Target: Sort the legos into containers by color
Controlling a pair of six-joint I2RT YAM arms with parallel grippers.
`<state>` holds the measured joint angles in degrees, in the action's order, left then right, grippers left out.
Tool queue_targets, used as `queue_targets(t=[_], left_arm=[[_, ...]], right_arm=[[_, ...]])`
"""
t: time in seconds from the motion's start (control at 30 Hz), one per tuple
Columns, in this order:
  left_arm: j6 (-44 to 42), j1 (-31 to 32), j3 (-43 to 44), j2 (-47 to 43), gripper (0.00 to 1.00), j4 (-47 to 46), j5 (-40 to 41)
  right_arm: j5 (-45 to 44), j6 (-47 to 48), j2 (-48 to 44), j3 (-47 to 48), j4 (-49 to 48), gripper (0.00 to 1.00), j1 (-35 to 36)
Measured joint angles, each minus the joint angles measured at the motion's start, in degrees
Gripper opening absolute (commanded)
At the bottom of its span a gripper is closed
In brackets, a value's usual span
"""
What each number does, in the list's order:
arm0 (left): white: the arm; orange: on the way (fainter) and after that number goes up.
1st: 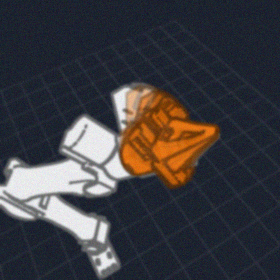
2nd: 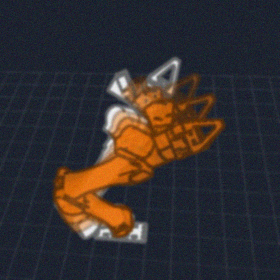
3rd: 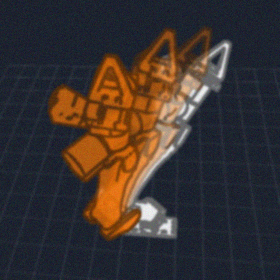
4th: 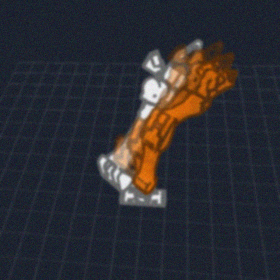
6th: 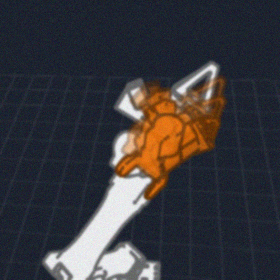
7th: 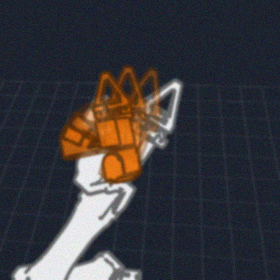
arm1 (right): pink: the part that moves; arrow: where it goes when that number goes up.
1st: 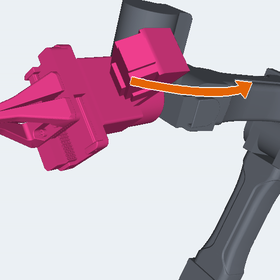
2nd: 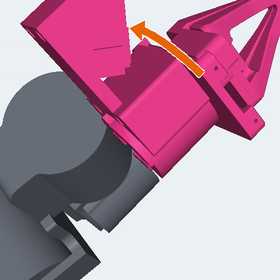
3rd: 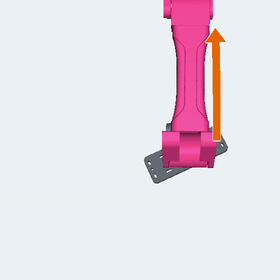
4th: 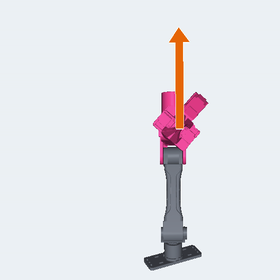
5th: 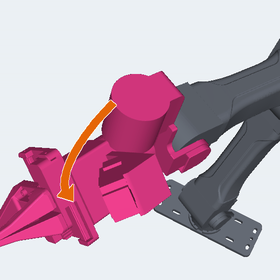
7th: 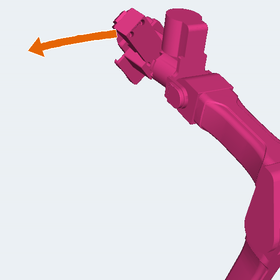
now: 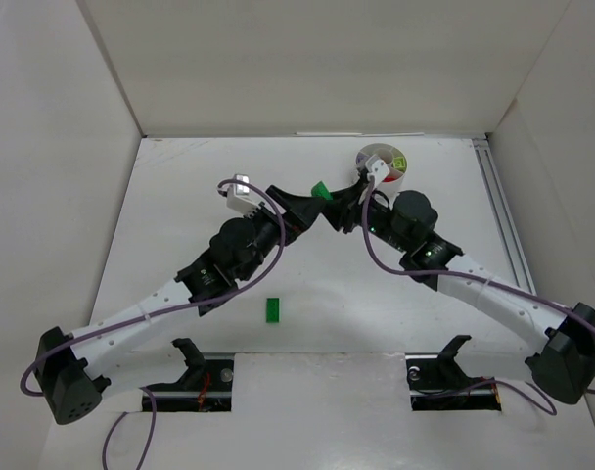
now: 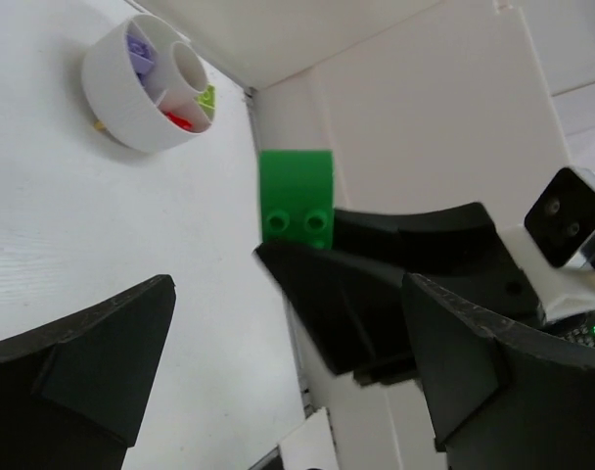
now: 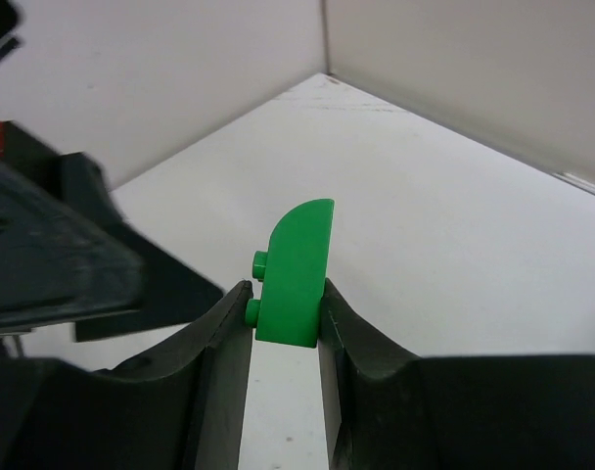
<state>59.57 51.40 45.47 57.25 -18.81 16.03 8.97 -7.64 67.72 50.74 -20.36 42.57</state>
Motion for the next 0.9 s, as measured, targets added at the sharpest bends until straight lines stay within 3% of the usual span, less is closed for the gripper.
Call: queue_targets(t=[0.13, 0.27, 0.4, 0.9], left_arm=[[-1.49, -1.55, 2.08, -0.22, 1.00, 7.98, 2.03], [-5.03, -11.78, 6.38, 0.87, 1.00, 14.93, -2.49], [-9.64, -21.46, 9.79, 4.90, 1.00, 18.58, -7.50], [-21.64, -33.64, 11.89, 19.17, 1.00, 25.00, -18.05]], right_arm=[[1.60, 0.09, 0.15, 0.55, 2.75, 0.14, -8.02], [3.54, 1.18, 2.80, 2.99, 5.60, 0.16, -17.07], [4.28, 4.92, 11.06, 10.88, 10.01, 0.16, -23.50], [4.46, 16.41, 46.58, 47.36, 23.91, 0.17, -29.62]])
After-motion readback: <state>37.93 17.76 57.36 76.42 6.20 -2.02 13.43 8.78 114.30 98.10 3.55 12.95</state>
